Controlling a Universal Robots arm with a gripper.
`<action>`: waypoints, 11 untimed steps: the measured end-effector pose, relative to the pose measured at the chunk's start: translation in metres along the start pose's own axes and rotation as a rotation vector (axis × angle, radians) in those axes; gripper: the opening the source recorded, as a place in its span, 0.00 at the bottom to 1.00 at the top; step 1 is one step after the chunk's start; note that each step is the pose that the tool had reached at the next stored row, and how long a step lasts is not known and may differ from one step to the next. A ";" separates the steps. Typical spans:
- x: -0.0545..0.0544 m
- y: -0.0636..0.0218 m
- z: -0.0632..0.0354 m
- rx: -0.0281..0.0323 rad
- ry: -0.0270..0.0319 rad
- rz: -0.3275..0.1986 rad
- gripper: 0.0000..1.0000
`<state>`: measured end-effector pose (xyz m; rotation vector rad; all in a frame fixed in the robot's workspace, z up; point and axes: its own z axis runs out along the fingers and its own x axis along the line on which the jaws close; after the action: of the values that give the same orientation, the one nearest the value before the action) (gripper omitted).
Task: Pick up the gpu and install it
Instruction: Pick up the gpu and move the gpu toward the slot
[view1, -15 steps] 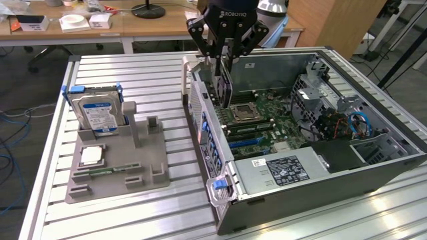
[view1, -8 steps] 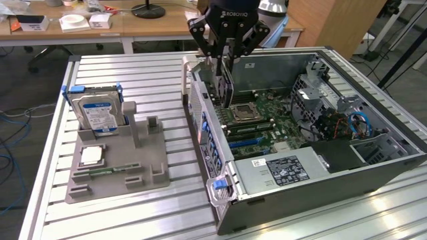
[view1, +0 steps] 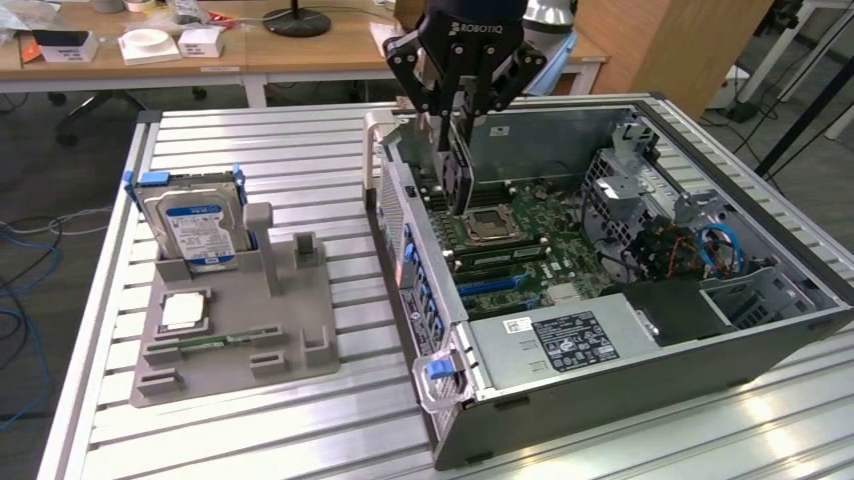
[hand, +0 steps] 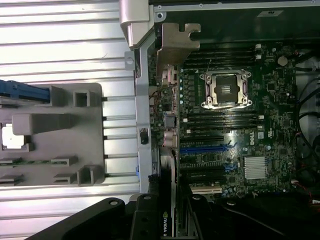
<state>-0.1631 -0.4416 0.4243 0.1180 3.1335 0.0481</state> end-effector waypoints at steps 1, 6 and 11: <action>-0.001 0.0001 0.0000 0.0001 0.0000 0.000 0.26; -0.001 0.0001 0.0000 0.0000 0.0000 0.000 0.26; -0.004 0.0003 0.0000 0.0001 0.0000 0.000 0.26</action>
<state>-0.1592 -0.4416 0.4243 0.1179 3.1335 0.0480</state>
